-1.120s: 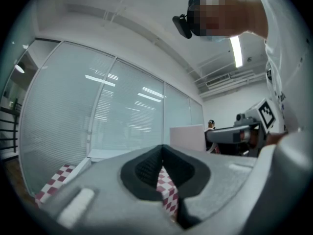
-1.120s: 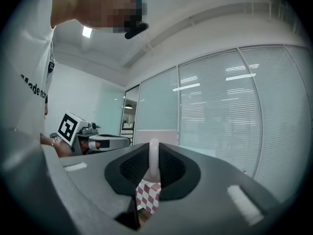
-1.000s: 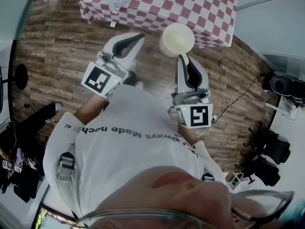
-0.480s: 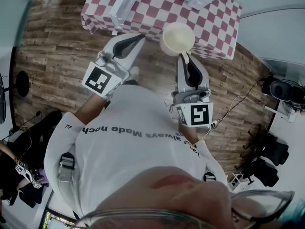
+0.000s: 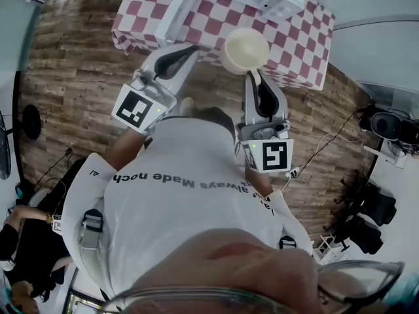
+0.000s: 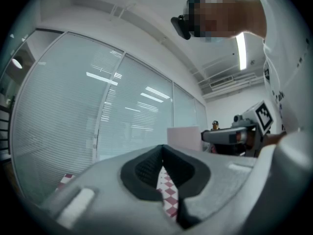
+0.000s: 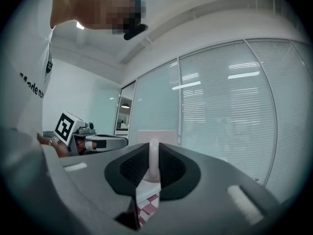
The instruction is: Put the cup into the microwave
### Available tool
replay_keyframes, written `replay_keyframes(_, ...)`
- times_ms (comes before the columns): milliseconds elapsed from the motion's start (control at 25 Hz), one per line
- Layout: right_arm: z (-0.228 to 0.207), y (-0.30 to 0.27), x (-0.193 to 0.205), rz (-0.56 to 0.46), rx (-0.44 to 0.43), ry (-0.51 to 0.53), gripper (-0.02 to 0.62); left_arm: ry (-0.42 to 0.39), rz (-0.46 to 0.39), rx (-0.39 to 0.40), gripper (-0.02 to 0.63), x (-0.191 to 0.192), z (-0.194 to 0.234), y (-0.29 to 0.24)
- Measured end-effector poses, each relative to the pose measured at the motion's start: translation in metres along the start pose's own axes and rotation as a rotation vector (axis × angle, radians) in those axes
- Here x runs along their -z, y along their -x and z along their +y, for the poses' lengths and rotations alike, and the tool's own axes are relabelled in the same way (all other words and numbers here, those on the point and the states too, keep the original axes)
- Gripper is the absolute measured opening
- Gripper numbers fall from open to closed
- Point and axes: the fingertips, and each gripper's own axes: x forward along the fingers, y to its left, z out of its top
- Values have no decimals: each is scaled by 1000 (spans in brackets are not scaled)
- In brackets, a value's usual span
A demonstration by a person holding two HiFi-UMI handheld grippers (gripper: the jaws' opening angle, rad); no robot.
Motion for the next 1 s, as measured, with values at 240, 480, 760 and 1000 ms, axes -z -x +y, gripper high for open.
replay_keyframes(240,-9,-17,4,0,13,-13,40,17,8,11,3,6,16,-12)
replay_keyframes(480,-27,-29,7,-1,12,-18,40,24,4,11,3,10,25,-32)
replay_keyframes(760,-65,-51,8,-17,9,-23,40,21,14,18,3,12,41,-75)
replay_keyframes(1000,-121,-76,14,-16,4,-32,40,23,20,21,3,17,58,-136)
